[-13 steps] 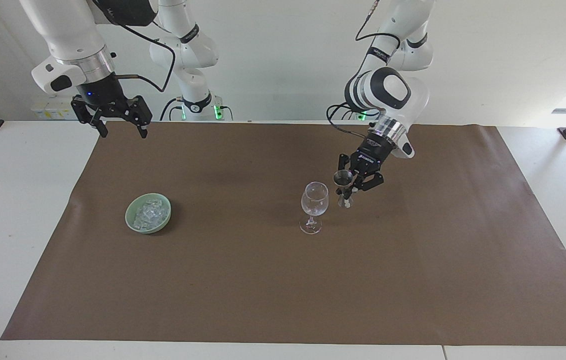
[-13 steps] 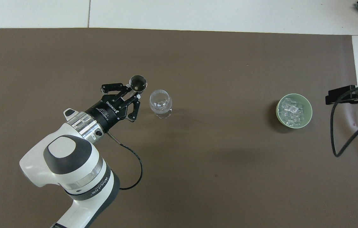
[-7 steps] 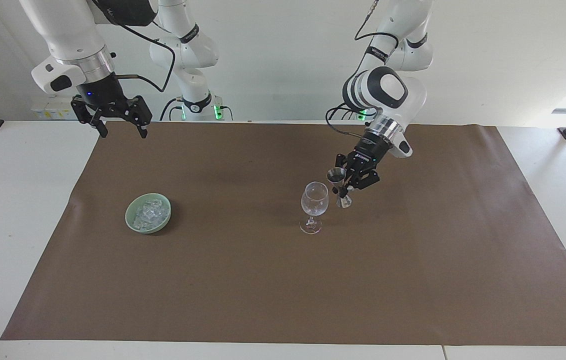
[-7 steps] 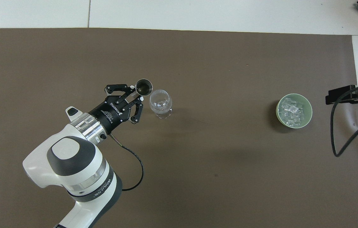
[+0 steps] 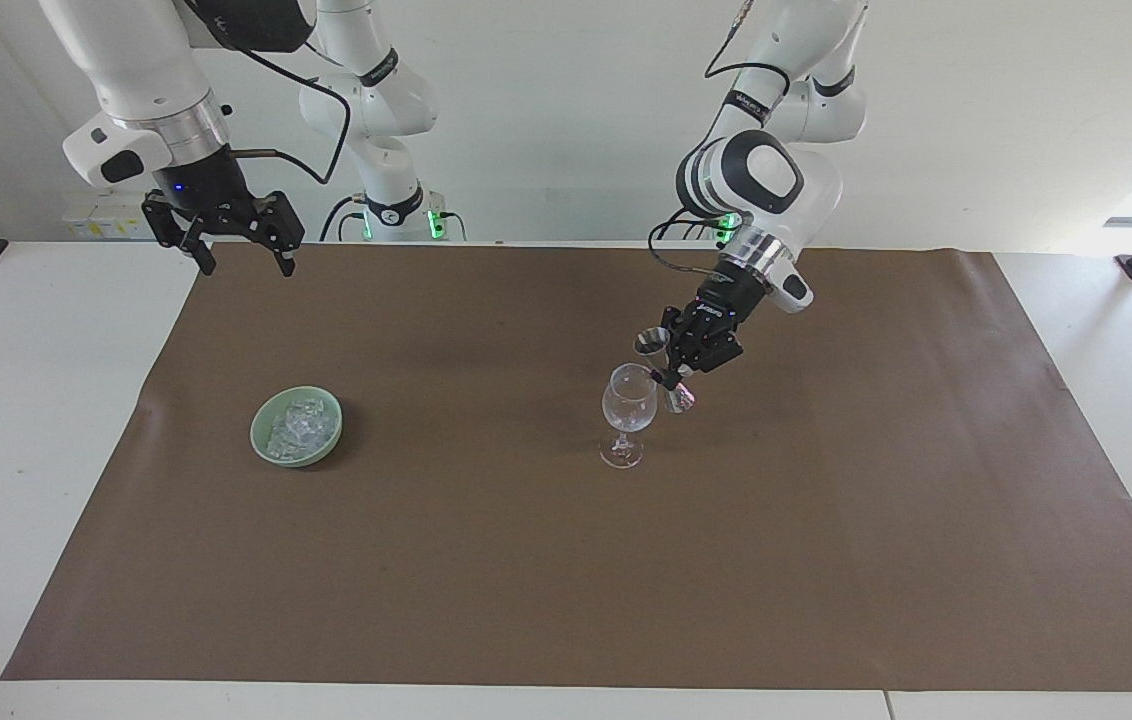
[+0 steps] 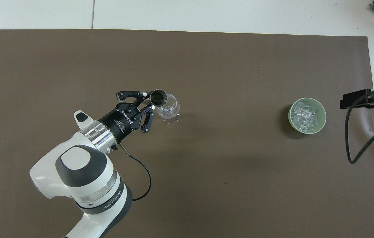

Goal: Pour wine and add ice with both arms
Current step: 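Tilt the jigger over the clear glass with the left gripper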

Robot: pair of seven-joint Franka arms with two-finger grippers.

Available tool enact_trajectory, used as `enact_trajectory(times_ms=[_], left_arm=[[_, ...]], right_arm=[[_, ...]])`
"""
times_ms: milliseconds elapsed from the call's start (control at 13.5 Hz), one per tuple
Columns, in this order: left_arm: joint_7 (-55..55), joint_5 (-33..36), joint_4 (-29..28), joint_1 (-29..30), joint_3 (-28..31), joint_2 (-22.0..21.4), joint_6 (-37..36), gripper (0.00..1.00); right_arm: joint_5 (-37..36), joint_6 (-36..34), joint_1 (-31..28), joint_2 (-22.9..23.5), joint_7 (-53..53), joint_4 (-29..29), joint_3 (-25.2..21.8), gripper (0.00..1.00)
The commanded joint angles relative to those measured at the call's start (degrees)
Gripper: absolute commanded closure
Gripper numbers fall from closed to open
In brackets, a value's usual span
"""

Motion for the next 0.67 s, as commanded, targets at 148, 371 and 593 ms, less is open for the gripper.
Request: enact_trajectory(times_ms=[148,371,593], left_arm=[[5.48,-0.29,1.26,-0.94,0.81,0.54,1.35,1.00],[9.35,-0.12,1.88,-0.94,0.81,1.50,1.44,1.00],[11.47,0.50,2.41,-1.03,0.81,1.86,1.61,1.00]], right_arm=[[1.53,-0.48,-0.41,-0.84,-1.58,-0.70,0.09,0.00],[1.53,-0.48,-0.41,-0.84,-1.58,-0.70,0.09,0.00],[1.62,-0.48,-0.41,-0.84,-1.58,-0.70,0.09,0.00]])
